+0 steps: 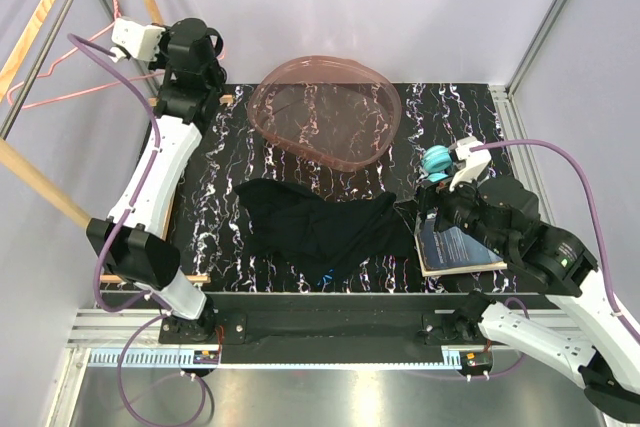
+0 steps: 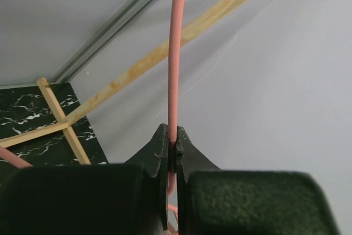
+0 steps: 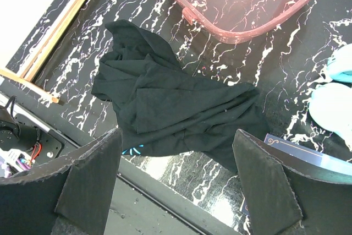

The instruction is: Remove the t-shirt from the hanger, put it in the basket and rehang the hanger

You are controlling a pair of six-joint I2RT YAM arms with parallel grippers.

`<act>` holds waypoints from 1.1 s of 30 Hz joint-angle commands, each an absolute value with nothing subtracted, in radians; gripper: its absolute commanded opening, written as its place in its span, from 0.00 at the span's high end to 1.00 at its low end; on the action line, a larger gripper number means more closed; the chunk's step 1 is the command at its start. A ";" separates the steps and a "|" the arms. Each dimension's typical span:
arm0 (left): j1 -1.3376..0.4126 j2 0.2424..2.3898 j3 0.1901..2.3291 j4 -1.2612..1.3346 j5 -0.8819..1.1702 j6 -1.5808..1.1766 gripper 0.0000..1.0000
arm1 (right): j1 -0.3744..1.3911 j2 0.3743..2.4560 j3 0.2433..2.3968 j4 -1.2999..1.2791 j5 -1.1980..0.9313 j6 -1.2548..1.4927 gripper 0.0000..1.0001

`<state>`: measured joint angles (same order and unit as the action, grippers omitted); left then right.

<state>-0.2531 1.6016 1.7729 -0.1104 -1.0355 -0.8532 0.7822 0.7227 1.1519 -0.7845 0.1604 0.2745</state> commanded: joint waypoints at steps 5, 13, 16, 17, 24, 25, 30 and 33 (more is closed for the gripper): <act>-0.238 1.644 1.873 -0.271 -1.138 -0.865 1.00 | 0.778 0.727 1.181 -0.772 0.166 0.256 0.11; -0.193 1.663 1.885 -0.367 -1.111 -0.940 1.00 | 0.778 0.716 1.175 -0.772 0.164 0.247 0.11; -0.183 1.667 1.891 -0.368 -1.101 -0.939 1.00 | 0.778 0.718 1.170 -0.772 0.170 0.242 0.11; -0.176 1.667 1.894 -0.367 -1.098 -0.939 1.00 | 0.778 0.718 1.169 -0.772 0.172 0.244 0.11; -0.155 1.666 1.907 -0.373 -1.086 -0.940 1.00 | 0.778 0.719 1.167 -0.772 0.172 0.239 0.11; -0.152 1.666 1.907 -0.374 -1.085 -0.940 1.00 | 0.778 0.721 1.167 -0.772 0.172 0.241 0.11; -0.140 1.658 1.907 -0.380 -1.083 -0.939 1.00 | 0.778 0.726 1.169 -0.765 0.167 0.239 0.11; -0.137 1.638 1.879 -0.383 -1.074 -0.963 1.00 | 0.778 0.727 1.167 -0.759 0.164 0.241 0.11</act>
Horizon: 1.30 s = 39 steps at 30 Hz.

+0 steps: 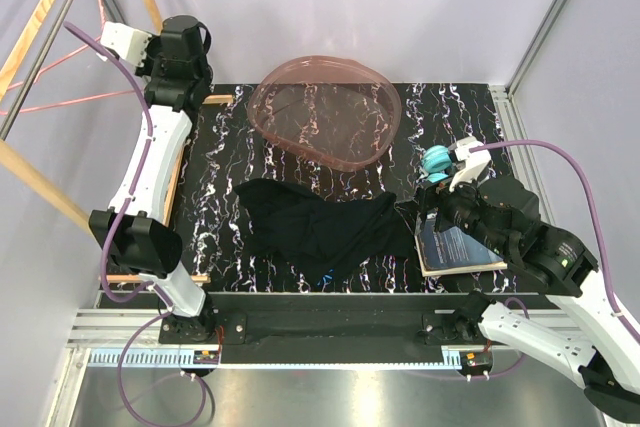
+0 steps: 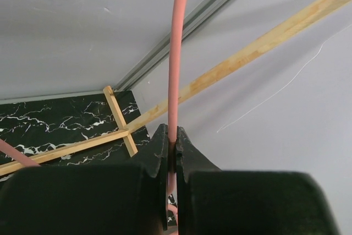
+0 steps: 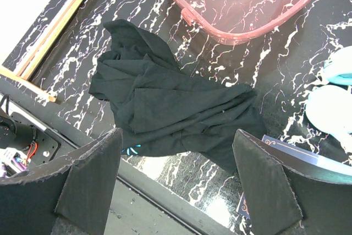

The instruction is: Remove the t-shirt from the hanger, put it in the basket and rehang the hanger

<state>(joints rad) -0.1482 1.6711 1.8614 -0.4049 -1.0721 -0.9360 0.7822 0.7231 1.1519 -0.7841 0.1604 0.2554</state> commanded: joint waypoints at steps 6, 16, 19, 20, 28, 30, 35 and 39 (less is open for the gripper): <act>-0.129 1.591 1.792 -0.388 -1.017 -1.075 1.00 | 0.778 0.738 1.166 -0.747 0.147 0.248 0.11; -0.120 1.552 1.735 -0.382 -0.954 -1.157 0.73 | 0.778 0.721 1.164 -0.746 0.138 0.261 0.11; -0.120 1.529 1.707 -0.348 -0.924 -1.154 0.61 | 0.778 0.716 1.158 -0.746 0.130 0.268 0.11; -0.118 1.519 1.701 -0.339 -0.914 -1.140 0.58 | 0.778 0.712 1.157 -0.746 0.127 0.275 0.11; -0.120 1.424 1.622 -0.327 -0.839 -1.086 0.28 | 0.778 0.690 1.152 -0.759 0.083 0.305 0.11; -0.123 1.379 1.594 -0.325 -0.793 -1.077 0.22 | 0.778 0.687 1.152 -0.761 0.066 0.310 0.11; -0.132 1.263 1.445 -0.313 -0.587 -1.074 0.14 | 0.776 0.681 1.146 -0.769 0.022 0.337 0.11; -0.143 1.168 1.285 -0.276 -0.340 -1.054 0.11 | 0.778 0.696 1.131 -0.779 0.003 0.363 0.10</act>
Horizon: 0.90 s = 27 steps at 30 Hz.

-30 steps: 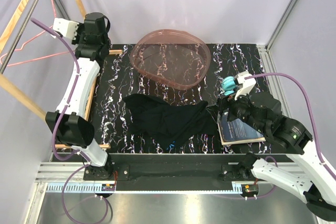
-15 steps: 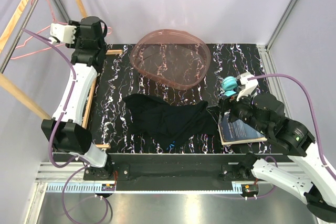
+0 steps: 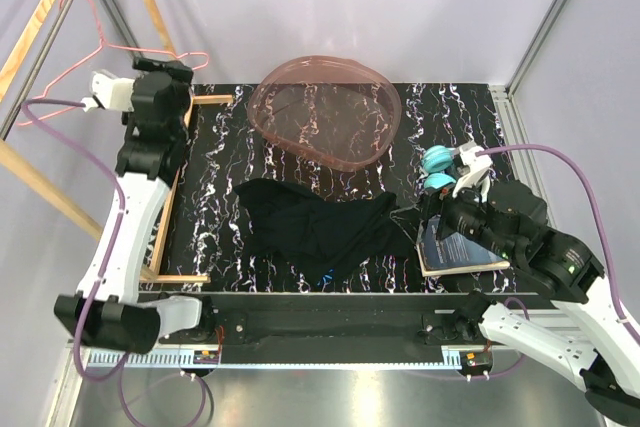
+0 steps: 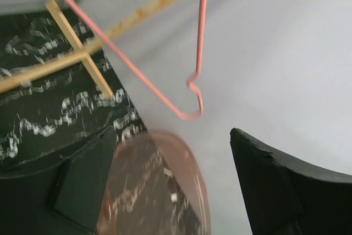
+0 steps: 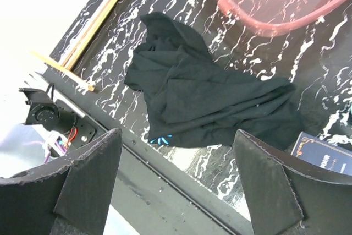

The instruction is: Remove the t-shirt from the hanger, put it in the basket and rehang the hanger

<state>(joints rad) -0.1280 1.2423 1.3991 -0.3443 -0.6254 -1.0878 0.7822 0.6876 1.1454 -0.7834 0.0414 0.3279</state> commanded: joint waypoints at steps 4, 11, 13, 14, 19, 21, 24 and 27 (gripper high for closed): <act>-0.179 1.077 1.138 -0.206 -0.091 -1.016 0.11 | 0.778 0.712 1.101 -0.793 0.017 0.417 0.09; -0.418 1.034 0.960 -0.181 0.182 -0.844 0.07 | 0.778 0.706 1.014 -0.795 0.003 0.500 0.07; -0.489 1.048 0.916 -0.178 0.202 -0.777 0.04 | 0.778 0.698 0.997 -0.789 0.003 0.514 0.07; -0.561 1.055 0.904 -0.178 0.201 -0.756 0.03 | 0.778 0.695 0.983 -0.787 0.003 0.517 0.07; -0.782 1.193 0.873 -0.205 0.111 -0.542 0.01 | 0.778 0.675 0.953 -0.775 0.003 0.535 0.07; -0.871 1.248 0.903 -0.227 0.054 -0.455 0.01 | 0.778 0.672 0.951 -0.775 -0.021 0.534 0.07; -0.963 1.371 0.980 -0.293 0.002 -0.330 0.01 | 0.778 0.660 0.950 -0.775 -0.029 0.525 0.07; -0.996 1.462 1.032 -0.346 -0.043 -0.255 0.01 | 0.778 0.635 0.946 -0.775 -0.025 0.520 0.07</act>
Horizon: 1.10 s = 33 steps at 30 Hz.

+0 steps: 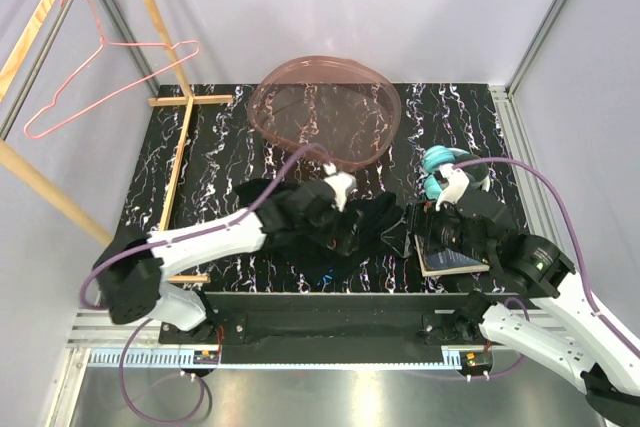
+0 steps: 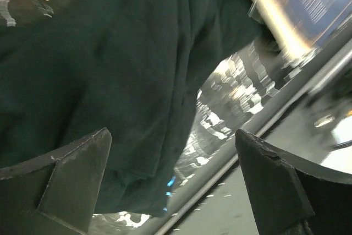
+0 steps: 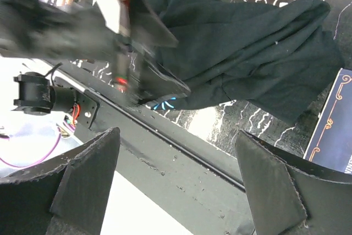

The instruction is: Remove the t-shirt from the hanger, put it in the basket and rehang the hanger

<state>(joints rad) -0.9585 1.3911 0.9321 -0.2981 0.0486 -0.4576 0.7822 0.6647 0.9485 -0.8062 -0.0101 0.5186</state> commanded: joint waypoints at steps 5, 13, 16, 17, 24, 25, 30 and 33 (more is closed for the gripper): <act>-0.994 1.575 1.063 -0.413 -0.081 -0.175 0.01 | 0.778 0.609 0.960 -0.801 -0.018 0.497 0.07; -1.023 1.841 1.180 -0.615 -0.294 -0.149 0.01 | 0.778 0.577 0.942 -0.802 0.014 0.482 0.06; -1.026 1.861 1.146 -0.585 -0.327 -0.181 0.07 | 0.776 0.578 0.950 -0.799 0.011 0.480 0.06; -1.026 1.858 1.128 -0.575 -0.337 -0.190 0.25 | 0.778 0.578 0.951 -0.802 0.014 0.480 0.06; -1.026 1.629 1.039 -0.476 -0.433 -0.301 0.99 | 0.778 0.568 0.948 -0.801 0.040 0.476 0.06; -1.025 1.553 1.025 -0.466 -0.446 -0.307 1.00 | 0.778 0.571 0.950 -0.801 0.038 0.474 0.06; -0.977 1.309 1.023 -0.364 -0.307 -0.330 1.00 | 0.778 0.577 0.937 -0.773 0.041 0.471 0.06; -0.862 1.198 1.069 -0.255 -0.048 -0.348 1.00 | 0.778 0.594 0.928 -0.744 0.034 0.474 0.06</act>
